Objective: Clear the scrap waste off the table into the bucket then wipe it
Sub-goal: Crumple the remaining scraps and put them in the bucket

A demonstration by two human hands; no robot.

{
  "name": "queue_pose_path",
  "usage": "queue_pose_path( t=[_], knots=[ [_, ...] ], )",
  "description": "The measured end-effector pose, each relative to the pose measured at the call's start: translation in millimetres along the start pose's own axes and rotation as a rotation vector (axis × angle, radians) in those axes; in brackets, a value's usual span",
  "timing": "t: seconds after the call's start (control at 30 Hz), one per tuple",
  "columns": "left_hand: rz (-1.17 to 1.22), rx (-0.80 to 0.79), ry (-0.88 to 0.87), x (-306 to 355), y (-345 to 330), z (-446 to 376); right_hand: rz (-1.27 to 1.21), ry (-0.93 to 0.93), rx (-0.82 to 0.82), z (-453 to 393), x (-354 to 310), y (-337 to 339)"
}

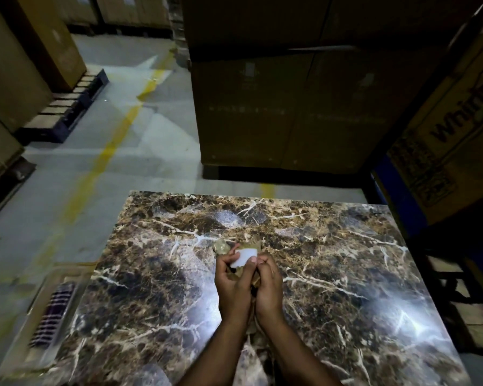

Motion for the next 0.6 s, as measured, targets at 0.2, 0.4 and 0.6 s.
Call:
queue_pose_path(
  t=[0.2, 0.4, 0.6],
  knots=[
    [-0.079, 0.007, -0.098, 36.5, -0.5, 3.7, -0.107, -0.030, 0.018, 17.3, -24.9, -9.8],
    [-0.077, 0.039, -0.130, 52.0, -3.8, 6.8, -0.018, -0.050, 0.010, 20.0, -38.7, -14.5],
    [0.032, -0.020, -0.120, 49.2, -5.9, 8.8, -0.119, 0.075, -0.022, 23.5, -45.9, -10.7]
  ],
)
Point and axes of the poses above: each hand's wrist, its own z-axis away from the middle knuckle, its own y-axis out of the back of the hand, x = y × z, the point moved 5 cm from there along -z, towards the middle knuckle, and after that the axes turned 2 degrees about -y, right-handed, at the moved point
